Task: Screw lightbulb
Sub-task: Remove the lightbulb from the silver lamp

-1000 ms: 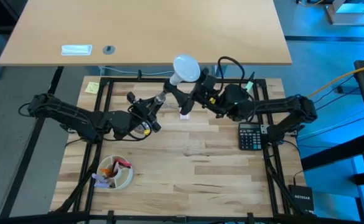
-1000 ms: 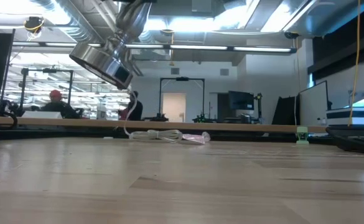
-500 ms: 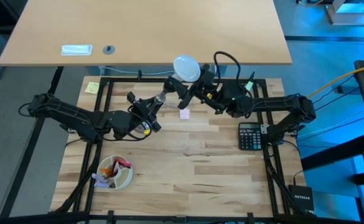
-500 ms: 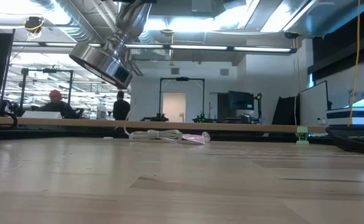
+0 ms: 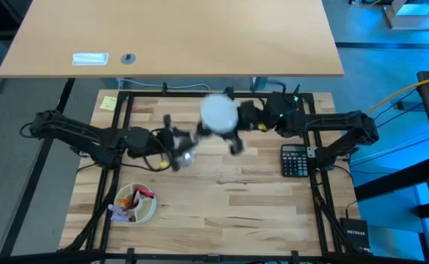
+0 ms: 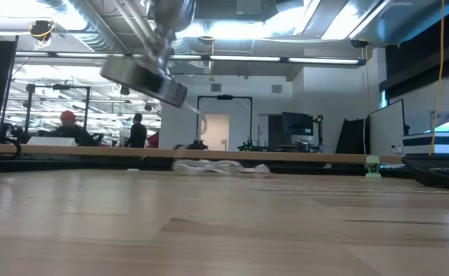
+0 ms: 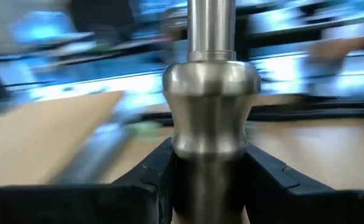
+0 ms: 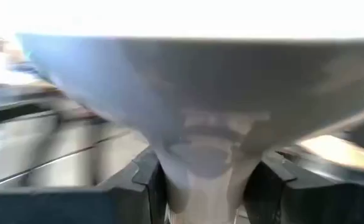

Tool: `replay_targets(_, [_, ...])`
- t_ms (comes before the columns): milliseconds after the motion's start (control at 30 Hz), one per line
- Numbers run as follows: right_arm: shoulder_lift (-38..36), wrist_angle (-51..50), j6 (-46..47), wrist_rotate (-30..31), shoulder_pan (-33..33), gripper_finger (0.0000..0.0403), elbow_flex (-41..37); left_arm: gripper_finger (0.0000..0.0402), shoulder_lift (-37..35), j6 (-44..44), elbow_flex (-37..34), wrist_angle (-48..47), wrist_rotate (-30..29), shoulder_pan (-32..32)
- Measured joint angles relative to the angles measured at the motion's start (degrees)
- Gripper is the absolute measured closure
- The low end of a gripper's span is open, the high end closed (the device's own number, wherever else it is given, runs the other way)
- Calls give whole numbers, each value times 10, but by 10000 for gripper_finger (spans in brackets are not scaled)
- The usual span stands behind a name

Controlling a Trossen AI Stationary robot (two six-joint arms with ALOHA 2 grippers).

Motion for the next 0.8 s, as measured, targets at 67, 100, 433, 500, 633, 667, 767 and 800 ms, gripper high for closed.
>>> replay_targets(67, [-7, -14, -1, -126, -1, 251, 0, 278, -8, -16, 0, -6, 119, 9])
replay_targets(100, [-8, -17, 1, -172, 0, 251, 0, 278, -10, -26, 0, -8, 167, 12])
replay_targets(433, [-8, -21, 26, -238, -1, 251, 0, 278, -3, -49, 0, -7, 256, 41])
replay_targets(500, [-8, -21, 33, -207, 0, 251, 0, 278, -3, -48, 0, -8, 249, 41])
replay_targets(633, [-9, -29, 50, -145, 2, 223, 0, 278, -3, -44, 0, -8, 205, 40])
replay_targets(667, [-9, -35, 52, -128, 2, 197, -1, 278, -3, -35, 0, -6, 190, 40])
replay_targets(767, [-9, -46, 64, -59, 1, 116, -2, 278, -4, -31, 1, 1, 146, 41])
replay_targets(800, [-9, -51, 64, -41, 1, 92, -2, 278, -4, -32, 1, 1, 130, 40])
